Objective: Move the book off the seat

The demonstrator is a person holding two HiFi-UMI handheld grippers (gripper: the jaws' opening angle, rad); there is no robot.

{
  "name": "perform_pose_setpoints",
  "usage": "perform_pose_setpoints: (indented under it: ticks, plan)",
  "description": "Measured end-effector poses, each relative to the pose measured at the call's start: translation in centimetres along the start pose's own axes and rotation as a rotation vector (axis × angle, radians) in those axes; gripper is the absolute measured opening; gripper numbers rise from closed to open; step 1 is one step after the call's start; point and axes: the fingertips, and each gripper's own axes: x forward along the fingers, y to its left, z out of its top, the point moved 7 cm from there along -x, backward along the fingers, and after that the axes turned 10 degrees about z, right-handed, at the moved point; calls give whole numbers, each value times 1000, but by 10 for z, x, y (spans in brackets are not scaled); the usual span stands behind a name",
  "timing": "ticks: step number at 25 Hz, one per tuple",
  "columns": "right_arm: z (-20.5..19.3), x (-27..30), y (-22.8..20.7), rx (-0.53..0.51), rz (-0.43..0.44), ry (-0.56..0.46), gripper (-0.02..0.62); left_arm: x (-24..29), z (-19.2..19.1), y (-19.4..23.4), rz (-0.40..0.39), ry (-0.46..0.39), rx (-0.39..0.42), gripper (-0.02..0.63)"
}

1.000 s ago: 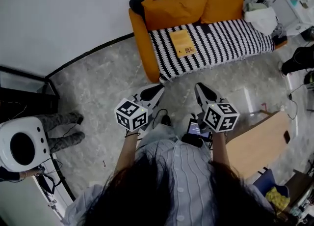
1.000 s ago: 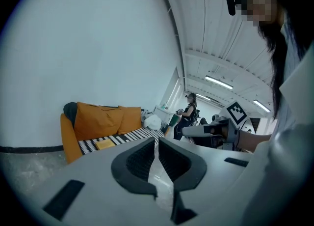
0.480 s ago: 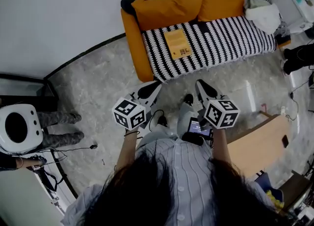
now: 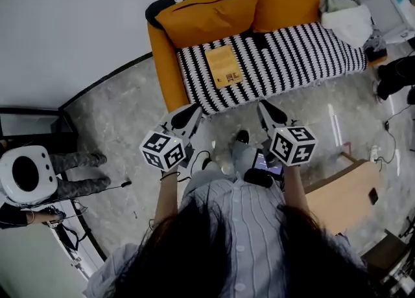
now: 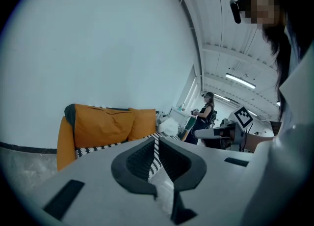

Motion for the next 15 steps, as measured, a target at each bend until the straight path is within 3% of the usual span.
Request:
perform_pose_setpoints:
  ticks: [6,15]
  plan:
    - [11,-1,-37,17,9,2,37,20,5,-3,66,0,-13,15]
    - [8,7,-61,68,5,17,37,44,14,-1,88,37,-4,15]
